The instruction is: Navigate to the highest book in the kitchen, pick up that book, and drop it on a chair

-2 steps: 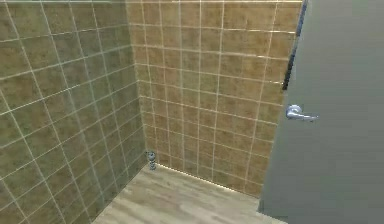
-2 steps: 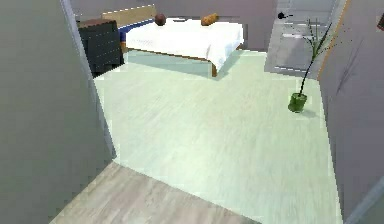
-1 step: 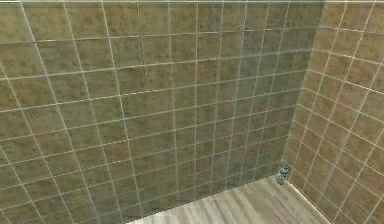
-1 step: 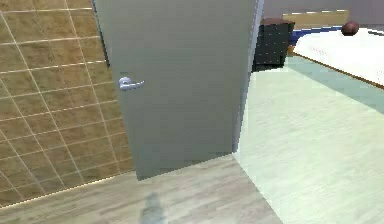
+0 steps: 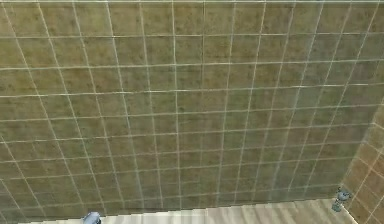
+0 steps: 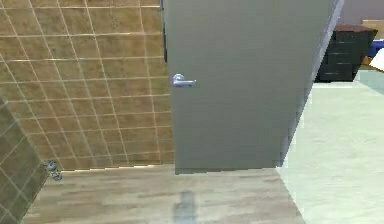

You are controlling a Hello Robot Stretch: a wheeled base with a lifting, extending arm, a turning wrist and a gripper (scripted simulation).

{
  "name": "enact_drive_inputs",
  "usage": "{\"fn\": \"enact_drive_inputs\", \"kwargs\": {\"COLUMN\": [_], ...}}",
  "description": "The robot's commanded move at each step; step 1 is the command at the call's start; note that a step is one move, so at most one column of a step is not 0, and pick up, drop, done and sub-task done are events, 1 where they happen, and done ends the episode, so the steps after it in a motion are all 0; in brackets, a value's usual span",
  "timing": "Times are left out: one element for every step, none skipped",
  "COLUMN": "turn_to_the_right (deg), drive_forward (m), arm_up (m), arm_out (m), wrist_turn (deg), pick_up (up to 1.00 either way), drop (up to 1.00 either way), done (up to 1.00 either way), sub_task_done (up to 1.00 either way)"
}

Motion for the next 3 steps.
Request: {"fn": "enact_drive_inputs", "kwargs": {"turn_to_the_right": [0.0, -45.0, -15.0], "drive_forward": [0.15, 0.0, 0.0], "arm_up": [0.0, 0.0, 0.0], "arm_out": [0.0, 0.0, 0.0], "wrist_turn": [0.0, 0.0, 0.0], "pick_up": [0.0, 0.0, 0.0], "drop": [0.0, 0.0, 0.0], "done": [0.0, 0.0, 0.0], "sub_task_done": [0.0, 0.0, 0.0]}}
